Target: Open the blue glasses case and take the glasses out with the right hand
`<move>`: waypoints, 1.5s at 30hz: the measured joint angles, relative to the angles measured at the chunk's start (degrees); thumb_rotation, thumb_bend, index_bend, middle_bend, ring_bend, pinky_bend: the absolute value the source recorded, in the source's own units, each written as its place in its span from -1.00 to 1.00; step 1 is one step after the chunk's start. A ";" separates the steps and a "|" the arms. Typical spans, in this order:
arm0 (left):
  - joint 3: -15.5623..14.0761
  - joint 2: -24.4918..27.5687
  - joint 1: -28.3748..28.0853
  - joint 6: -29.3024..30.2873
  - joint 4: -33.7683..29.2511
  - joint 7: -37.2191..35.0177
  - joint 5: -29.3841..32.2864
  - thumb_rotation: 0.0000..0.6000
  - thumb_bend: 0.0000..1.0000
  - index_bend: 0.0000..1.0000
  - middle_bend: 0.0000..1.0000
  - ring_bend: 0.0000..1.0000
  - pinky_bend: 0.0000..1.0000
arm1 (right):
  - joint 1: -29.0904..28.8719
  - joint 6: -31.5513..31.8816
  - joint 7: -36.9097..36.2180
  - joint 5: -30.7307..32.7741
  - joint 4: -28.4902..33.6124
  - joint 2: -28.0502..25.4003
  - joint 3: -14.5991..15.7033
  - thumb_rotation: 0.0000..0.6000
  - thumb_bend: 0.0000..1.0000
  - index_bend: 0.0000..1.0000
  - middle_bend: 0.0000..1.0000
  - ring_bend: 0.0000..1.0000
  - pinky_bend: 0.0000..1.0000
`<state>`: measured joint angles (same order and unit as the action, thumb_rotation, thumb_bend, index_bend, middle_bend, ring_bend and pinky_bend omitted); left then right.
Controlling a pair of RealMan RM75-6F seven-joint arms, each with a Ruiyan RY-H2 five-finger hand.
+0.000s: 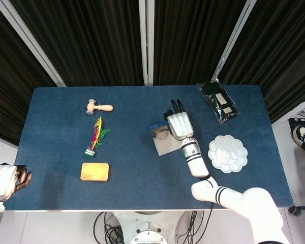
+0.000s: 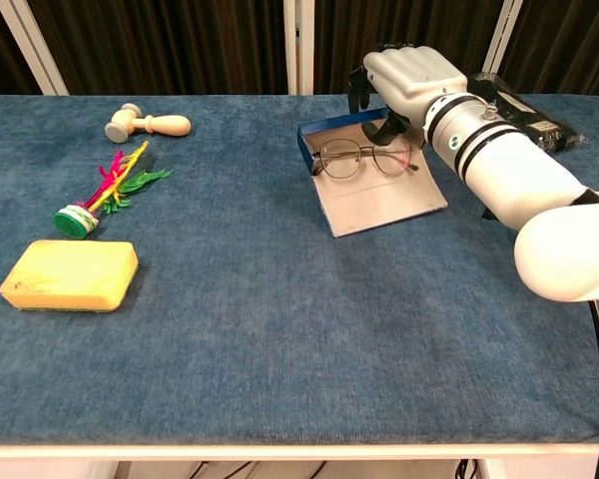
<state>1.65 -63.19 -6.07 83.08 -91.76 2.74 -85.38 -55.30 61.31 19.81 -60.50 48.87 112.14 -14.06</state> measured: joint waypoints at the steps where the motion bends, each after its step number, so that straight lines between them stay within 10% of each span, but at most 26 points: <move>1: 0.02 0.01 -0.02 -0.07 -0.06 0.01 0.07 1.00 -0.23 0.69 0.98 0.69 0.32 | 0.10 0.06 -0.40 -0.31 -0.25 0.15 -0.15 1.00 -0.09 0.36 -0.29 -1.00 -1.00; 10: -0.02 0.03 0.02 0.00 -0.19 0.18 0.04 1.00 -0.23 0.69 0.98 0.69 0.32 | 0.40 -3.61 -0.22 -0.43 -0.89 -0.02 -1.83 1.00 -0.14 0.27 -0.33 -1.00 -1.00; 15: -0.01 0.03 0.01 -0.03 -0.16 0.13 0.07 1.00 -0.23 0.69 0.98 0.69 0.32 | -0.26 -9.76 3.27 2.94 1.17 -2.43 -3.23 1.00 -0.50 -0.74 -0.54 -1.00 -1.00; 18: 0.01 0.05 -0.04 -0.14 -0.16 0.15 0.13 1.00 -0.23 0.69 0.98 0.69 0.32 | -0.70 -13.73 6.27 5.67 4.41 -5.49 -3.83 1.00 -0.64 -1.00 -0.62 -1.00 -1.00; 24: 0.01 0.05 -0.03 -0.12 -0.26 0.31 0.18 1.00 -0.23 0.69 0.98 0.69 0.32 | -0.10 -15.13 8.37 7.48 15.01 -12.01 -4.07 1.00 -0.65 -0.94 -0.58 -1.00 -1.00; 32: -0.01 0.07 0.02 -0.09 -0.40 0.46 0.21 1.00 -0.23 0.69 0.98 0.69 0.32 | 3.76 -14.41 4.09 2.24 28.94 -19.68 -0.06 1.00 -0.42 -0.29 -0.50 -1.00 -1.00; 45: -0.03 0.07 0.03 -0.01 -0.27 0.25 0.08 1.00 -0.23 0.69 0.98 0.69 0.32 | 5.02 -13.05 4.35 0.26 26.97 -16.89 4.23 1.00 -0.39 -0.12 -0.51 -1.00 -1.00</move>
<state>1.62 -63.12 -6.04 83.07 -92.03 2.99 -85.30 -50.27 48.26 24.16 -60.24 75.83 95.25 -9.83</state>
